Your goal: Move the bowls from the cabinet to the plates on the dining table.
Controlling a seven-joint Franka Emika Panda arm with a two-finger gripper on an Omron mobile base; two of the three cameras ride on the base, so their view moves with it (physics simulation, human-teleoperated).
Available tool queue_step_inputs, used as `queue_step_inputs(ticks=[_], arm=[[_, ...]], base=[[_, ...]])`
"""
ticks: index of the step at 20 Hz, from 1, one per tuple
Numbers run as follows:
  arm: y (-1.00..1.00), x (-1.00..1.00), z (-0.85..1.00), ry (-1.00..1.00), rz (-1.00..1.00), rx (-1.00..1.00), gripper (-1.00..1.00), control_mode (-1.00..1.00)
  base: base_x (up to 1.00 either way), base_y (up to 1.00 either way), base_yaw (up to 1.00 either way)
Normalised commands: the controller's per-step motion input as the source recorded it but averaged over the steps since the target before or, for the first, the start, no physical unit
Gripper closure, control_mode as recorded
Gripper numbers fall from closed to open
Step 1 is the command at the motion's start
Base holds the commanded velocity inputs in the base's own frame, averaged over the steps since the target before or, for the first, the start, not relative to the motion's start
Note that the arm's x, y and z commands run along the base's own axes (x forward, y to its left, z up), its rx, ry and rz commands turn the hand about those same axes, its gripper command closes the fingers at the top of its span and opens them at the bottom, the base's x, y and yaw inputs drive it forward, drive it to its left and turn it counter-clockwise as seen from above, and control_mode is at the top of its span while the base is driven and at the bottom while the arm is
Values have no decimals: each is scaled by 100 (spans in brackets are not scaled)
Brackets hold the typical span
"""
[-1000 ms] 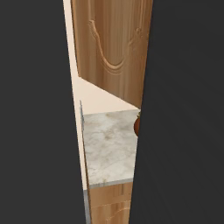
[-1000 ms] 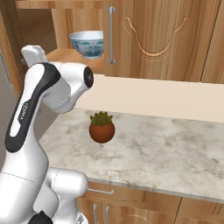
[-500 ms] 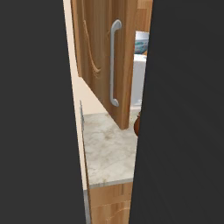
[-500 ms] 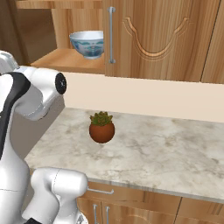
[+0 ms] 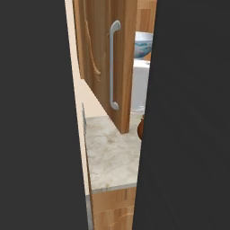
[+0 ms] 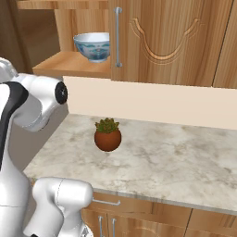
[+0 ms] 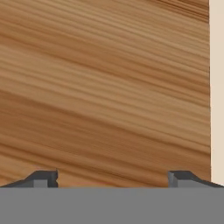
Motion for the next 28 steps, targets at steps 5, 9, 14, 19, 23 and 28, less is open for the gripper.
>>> queue_step_inputs(ticks=[5, 9, 14, 19, 23, 28], arm=[[-12, -37, 4, -2, -8, -9, -100, -100], [39, -31, 11, 0, 0, -3, -100, -100], [48, -9, 11, 0, 0, 0, -100, -100], [-18, -31, 3, -4, -2, -8, -100, -100], [-58, -64, 15, -4, -12, -17, -100, -100], [-62, -44, 14, -3, -15, -20, -100, -100]], base=[[0, 0, 0], [0, 0, 0], [0, 0, 0], [0, 0, 0], [0, 0, 0], [0, 0, 0]])
